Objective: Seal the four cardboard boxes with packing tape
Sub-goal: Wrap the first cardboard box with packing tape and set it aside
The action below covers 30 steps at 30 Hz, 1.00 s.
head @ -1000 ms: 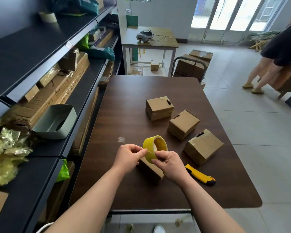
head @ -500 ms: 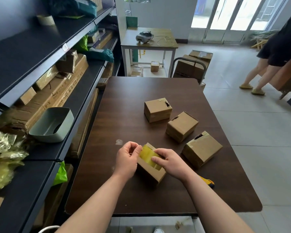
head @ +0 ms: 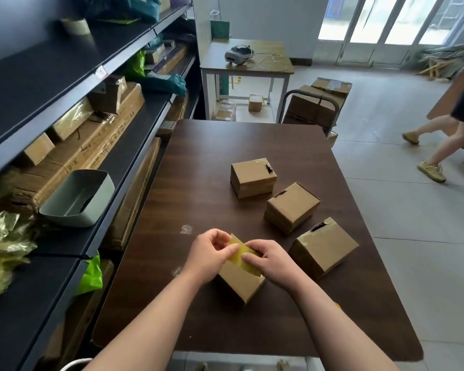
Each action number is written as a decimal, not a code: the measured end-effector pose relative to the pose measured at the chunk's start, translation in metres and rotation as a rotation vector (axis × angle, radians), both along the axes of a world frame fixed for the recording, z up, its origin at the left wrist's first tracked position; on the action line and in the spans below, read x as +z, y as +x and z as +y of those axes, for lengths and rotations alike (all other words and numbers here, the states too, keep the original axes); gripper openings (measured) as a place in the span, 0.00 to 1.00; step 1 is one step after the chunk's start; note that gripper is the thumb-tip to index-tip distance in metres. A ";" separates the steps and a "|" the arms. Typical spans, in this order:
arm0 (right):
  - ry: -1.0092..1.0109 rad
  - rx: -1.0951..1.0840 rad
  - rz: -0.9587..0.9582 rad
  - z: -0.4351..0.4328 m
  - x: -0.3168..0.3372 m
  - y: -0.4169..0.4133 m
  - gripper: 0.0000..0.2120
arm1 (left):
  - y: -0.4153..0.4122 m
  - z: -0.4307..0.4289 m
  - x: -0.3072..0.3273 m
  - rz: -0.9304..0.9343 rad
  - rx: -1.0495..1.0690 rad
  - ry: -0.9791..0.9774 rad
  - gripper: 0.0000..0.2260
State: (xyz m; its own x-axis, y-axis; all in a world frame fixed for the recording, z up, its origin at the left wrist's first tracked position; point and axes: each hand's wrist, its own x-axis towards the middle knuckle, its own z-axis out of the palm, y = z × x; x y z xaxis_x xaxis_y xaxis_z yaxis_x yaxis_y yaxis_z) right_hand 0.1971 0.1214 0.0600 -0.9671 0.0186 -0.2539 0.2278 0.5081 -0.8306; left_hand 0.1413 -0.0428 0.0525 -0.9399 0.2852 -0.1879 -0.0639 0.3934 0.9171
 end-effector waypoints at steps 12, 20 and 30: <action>0.025 -0.100 0.039 0.050 -0.018 -0.011 0.23 | -0.052 0.015 -0.001 -0.013 0.216 -0.023 0.04; -0.221 -0.391 -0.101 0.052 -0.041 0.013 0.23 | -0.069 0.025 -0.028 -0.023 -0.042 -0.346 0.05; -0.385 -0.624 -0.461 0.029 -0.052 0.024 0.26 | -0.080 0.022 -0.061 -0.186 -0.197 -0.540 0.05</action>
